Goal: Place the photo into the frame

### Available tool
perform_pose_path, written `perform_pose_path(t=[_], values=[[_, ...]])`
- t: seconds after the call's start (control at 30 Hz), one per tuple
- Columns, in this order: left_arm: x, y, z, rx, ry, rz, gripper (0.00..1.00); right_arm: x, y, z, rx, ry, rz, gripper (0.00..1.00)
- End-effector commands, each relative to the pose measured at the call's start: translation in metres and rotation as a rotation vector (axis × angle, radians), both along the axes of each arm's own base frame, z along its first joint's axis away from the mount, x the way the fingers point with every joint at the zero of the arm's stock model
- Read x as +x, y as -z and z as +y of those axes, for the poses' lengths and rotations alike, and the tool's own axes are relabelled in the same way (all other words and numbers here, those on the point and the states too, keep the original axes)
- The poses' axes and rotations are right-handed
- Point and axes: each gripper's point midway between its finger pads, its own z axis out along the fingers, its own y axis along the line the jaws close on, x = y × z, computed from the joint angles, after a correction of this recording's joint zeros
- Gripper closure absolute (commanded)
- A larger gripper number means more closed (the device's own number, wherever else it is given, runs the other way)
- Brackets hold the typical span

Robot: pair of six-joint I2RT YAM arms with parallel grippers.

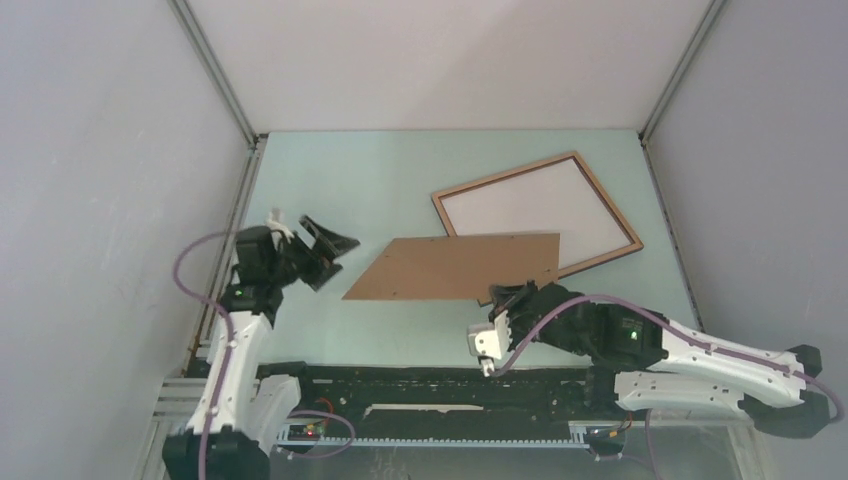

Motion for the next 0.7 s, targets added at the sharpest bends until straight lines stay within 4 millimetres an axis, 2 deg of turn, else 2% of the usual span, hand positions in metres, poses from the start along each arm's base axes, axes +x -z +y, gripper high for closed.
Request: perform_pose_path(t=[0.0, 0.1, 0.23, 0.47, 0.5, 0.6, 0.67], values=[[-0.012, 0.066, -0.018, -0.160, 0.060, 0.128, 0.00, -0.002, 0.005, -0.014, -0.018, 0.067, -0.060, 1.00], [-0.019, 0.094, -0.025, -0.211, 0.085, 0.174, 0.00, -0.007, 0.024, -0.022, -0.039, 0.084, -0.056, 1.00], [-0.022, 0.103, -0.037, -0.346, 0.124, 0.156, 0.00, -0.010, 0.036, -0.026, -0.035, 0.091, -0.057, 1.00], [-0.027, 0.103, -0.050, -0.499, 0.203, 0.179, 0.01, -0.020, 0.048, -0.031, -0.086, 0.081, -0.060, 1.00], [-0.025, 0.099, -0.051, -0.512, 0.217, 0.156, 0.02, -0.020, 0.049, -0.032, -0.090, 0.082, -0.062, 1.00], [-0.022, 0.089, -0.055, -0.548, 0.249, 0.121, 0.10, -0.019, 0.050, -0.034, -0.097, 0.090, -0.068, 1.00], [-0.022, 0.080, -0.059, -0.584, 0.274, 0.106, 0.20, -0.019, 0.049, -0.035, -0.091, 0.095, -0.069, 1.00]])
